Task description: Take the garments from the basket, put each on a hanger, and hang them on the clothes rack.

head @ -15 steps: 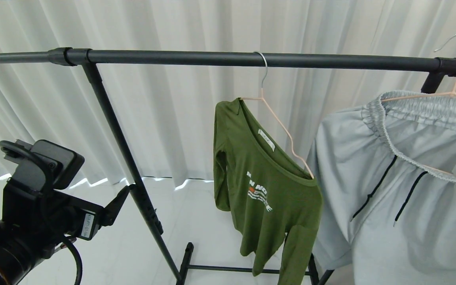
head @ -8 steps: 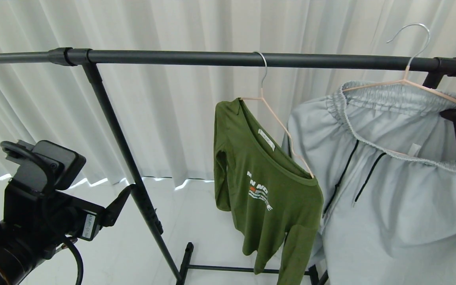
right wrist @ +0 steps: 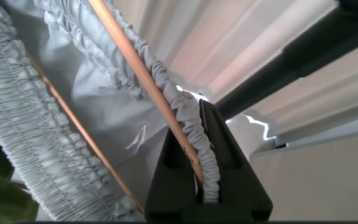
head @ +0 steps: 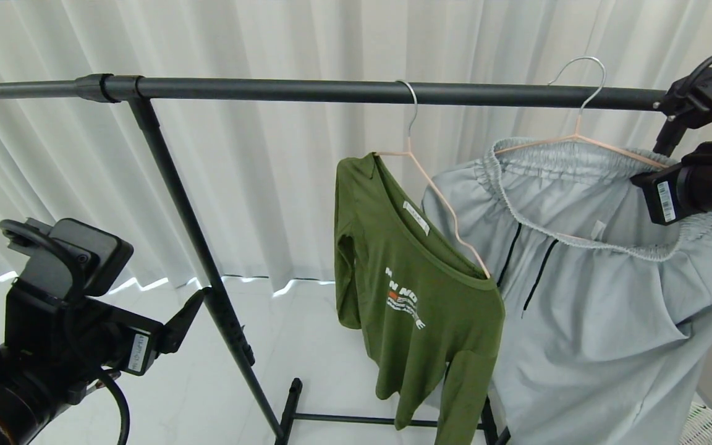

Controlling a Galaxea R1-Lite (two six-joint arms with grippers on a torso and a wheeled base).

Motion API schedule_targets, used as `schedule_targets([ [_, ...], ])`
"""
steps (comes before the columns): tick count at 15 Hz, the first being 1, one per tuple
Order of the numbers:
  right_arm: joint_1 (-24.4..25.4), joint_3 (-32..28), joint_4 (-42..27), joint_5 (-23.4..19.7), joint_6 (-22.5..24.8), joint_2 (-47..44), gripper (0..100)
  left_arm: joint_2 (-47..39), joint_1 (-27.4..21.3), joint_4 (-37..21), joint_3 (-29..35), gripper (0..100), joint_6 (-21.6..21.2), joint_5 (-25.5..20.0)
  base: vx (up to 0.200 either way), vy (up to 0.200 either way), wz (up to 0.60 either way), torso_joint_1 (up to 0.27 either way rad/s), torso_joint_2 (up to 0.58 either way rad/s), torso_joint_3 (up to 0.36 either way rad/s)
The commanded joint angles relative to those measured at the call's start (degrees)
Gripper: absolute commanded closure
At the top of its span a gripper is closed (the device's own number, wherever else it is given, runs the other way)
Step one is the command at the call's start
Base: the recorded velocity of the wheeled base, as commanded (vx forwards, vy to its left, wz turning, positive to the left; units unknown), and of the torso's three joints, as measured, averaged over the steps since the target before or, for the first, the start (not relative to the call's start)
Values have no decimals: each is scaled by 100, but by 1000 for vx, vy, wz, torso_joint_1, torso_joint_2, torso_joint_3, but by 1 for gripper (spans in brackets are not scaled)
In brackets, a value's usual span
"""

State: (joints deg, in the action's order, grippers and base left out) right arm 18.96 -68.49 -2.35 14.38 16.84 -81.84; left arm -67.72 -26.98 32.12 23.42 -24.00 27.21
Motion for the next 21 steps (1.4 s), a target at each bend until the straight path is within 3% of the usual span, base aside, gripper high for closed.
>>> schedule_targets([
  [1, 64, 46, -2, 3, -5, -43, 100, -4, 0, 5, -4, 0, 1, 4, 0, 0, 0, 0, 0, 0],
  [8, 442, 11, -2, 56, -49, -131, 100, 4, 0, 5, 5, 0, 1, 4, 0, 0, 0, 0, 0, 0],
  [15, 363, -121, 200, 346, -172, -245, 100, 22, 0, 5, -4, 0, 1, 4, 0, 0, 0, 0, 0, 0],
  [18, 319, -95, 218, 750, -181, -412, 100, 22, -9, 5, -4, 0, 1, 4, 0, 0, 0, 0, 0, 0],
  [21, 442, -77, 218, 759, -181, -447, 100, 39, -9, 5, -4, 0, 1, 4, 0, 0, 0, 0, 0, 0],
])
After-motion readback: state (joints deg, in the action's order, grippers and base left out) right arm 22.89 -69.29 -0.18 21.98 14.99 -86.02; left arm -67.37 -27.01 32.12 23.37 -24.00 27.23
